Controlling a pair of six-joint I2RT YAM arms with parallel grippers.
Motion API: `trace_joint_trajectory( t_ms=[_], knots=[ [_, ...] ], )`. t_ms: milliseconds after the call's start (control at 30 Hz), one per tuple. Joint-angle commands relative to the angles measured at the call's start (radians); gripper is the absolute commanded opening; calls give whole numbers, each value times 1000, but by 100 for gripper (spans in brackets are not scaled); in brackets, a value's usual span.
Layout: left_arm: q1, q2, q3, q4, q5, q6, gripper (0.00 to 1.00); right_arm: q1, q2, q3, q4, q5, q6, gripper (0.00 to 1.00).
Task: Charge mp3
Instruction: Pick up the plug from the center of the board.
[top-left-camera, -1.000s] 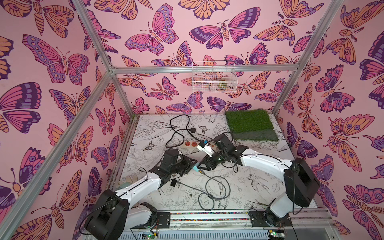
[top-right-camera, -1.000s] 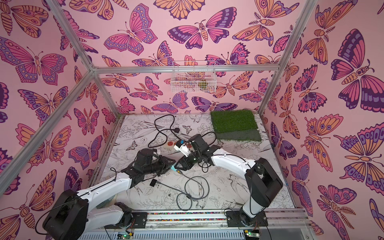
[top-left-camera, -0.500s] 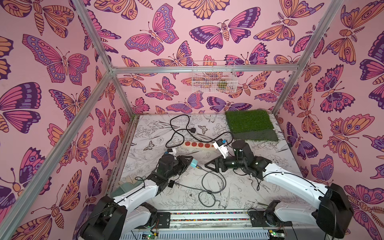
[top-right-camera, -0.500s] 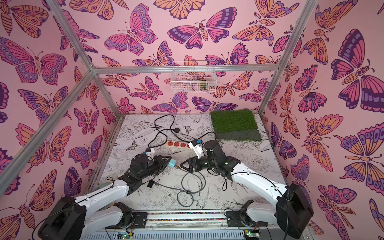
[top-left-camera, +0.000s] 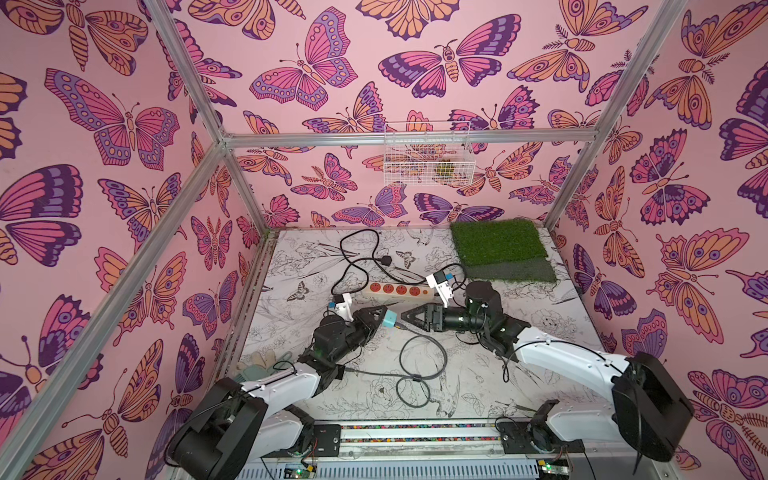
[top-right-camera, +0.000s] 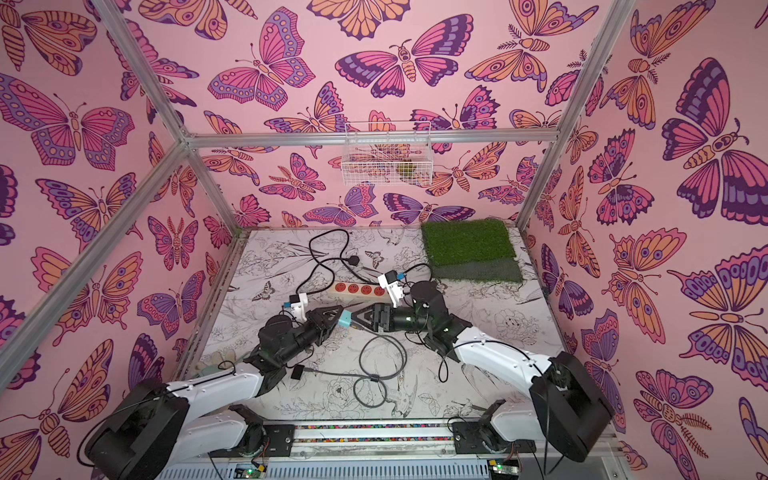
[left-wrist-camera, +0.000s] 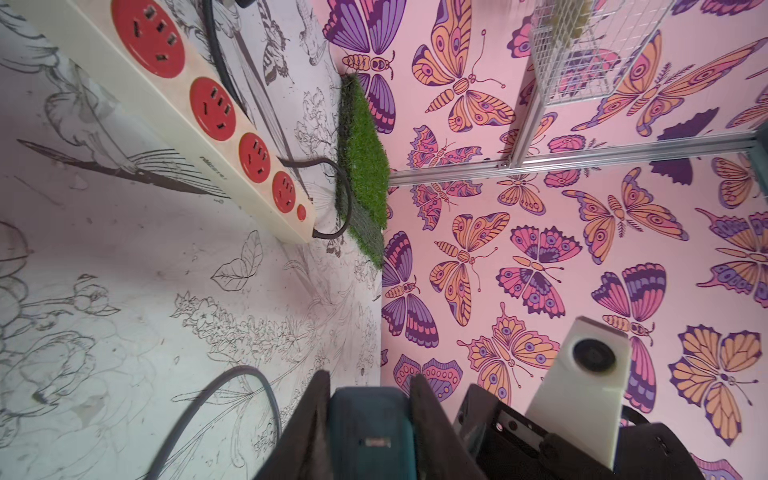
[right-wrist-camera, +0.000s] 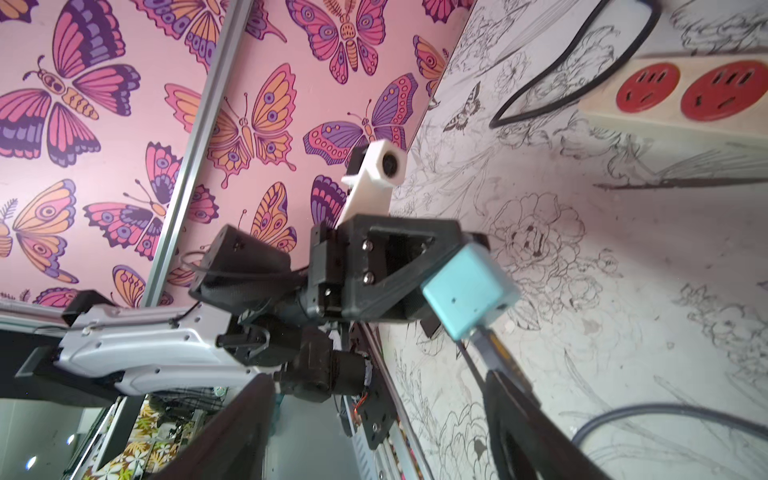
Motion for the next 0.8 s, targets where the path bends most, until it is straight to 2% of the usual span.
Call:
trace_joint_trajectory(
  t_ms=[0, 133, 333, 500, 767],
  knots=[
    [-4, 19, -27, 162, 0, -37, 0, -44, 89, 22, 74, -44, 1, 80],
    [-6, 27, -37, 208, -4, -56, 0, -88, 197, 13, 242, -110, 46, 74],
    [-7, 5, -39, 190, -18, -49, 0, -78, 273, 14, 431, -135, 92, 72],
    [-8, 10, -39, 203, -24, -53, 0, -45, 283, 33, 430, -128, 64, 68],
    [-11, 51, -45, 278, -45, -77, 0, -20, 384, 27, 573, -134, 133, 64]
  ],
)
